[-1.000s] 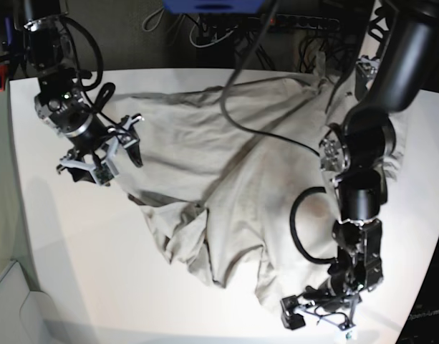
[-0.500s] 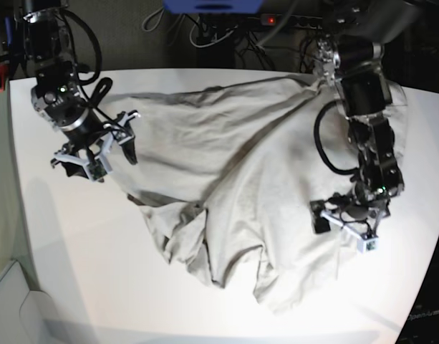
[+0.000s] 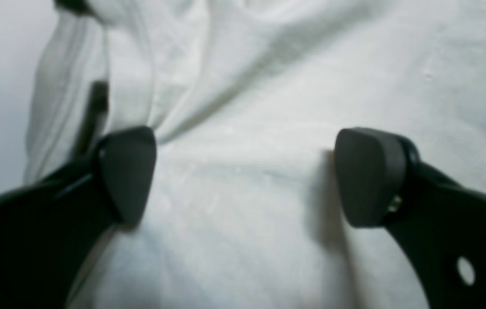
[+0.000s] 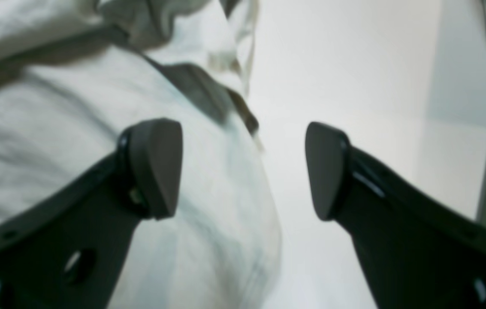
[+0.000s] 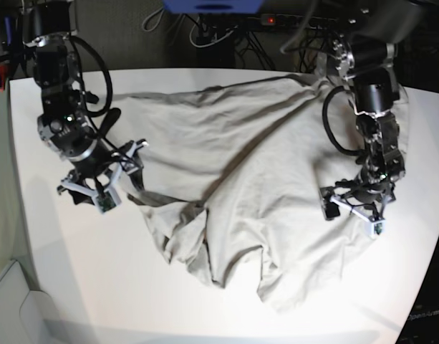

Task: Layout the t-shirt on the table in an organized manner, then fold the t-shirt properly
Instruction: 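Grasp the shirt edge with the right gripper and pull it outward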

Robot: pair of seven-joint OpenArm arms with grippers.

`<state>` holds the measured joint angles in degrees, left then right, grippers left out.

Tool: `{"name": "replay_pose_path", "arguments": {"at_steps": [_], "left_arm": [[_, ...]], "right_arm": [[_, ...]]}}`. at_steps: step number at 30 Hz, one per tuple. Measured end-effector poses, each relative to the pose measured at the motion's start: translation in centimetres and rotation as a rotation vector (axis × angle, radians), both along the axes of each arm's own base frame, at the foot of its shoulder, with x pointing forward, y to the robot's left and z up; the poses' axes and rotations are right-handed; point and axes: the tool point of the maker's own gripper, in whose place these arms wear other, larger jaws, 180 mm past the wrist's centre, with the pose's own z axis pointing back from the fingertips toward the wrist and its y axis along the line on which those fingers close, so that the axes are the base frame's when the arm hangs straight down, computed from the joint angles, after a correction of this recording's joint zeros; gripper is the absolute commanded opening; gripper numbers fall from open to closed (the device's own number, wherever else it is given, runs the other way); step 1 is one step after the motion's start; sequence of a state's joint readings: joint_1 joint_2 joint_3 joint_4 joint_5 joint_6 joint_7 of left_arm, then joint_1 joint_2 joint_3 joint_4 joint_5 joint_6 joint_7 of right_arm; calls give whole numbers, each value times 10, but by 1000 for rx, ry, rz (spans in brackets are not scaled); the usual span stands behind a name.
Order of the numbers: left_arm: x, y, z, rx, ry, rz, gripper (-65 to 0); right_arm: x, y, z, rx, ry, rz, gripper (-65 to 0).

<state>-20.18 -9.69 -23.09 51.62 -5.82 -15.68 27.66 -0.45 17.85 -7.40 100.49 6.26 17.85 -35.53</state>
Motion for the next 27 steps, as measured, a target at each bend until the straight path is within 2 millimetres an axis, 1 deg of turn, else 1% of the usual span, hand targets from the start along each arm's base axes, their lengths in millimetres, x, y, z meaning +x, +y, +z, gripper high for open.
{"name": "replay_pose_path", "arguments": {"at_steps": [2,5,8,11,13,14,16,18,20,23,25,27], "left_arm": [[-3,8,-1,5,1,7,0],[-11,26,-2,39,15,20,0],[-15,28,-1,61,33,11,0],[-12,33,10,77,16,9,0],[-6,36,24,96,-21,9,0],[-3,37,28,100,-35,10,0],[-3,37,29,101,-34,10,0],[-4,35,27,95,-31,8,0],[-4,32,26,86,-31,8,0],[-6,34,25,89,-28,9,0],[-5,34,26,90,-30,9,0],[-5,34,26,88,-30,9,0]], "right_arm": [[5,5,-1,3,0,11,-195],[9,16,-9,-11,27,44,-195],[21,33,-6,-2,13,86,-195],[31,51,-14,-1,40,120,-195],[35,62,-16,15,44,138,-195],[38,62,-21,7,58,139,-195],[47,64,-29,0,89,126,-195],[57,71,-27,24,87,122,-195],[66,71,-27,29,86,117,-195],[75,73,-38,33,113,104,-195],[78,80,-37,66,92,113,-195],[80,81,-43,75,101,110,-195]]}}
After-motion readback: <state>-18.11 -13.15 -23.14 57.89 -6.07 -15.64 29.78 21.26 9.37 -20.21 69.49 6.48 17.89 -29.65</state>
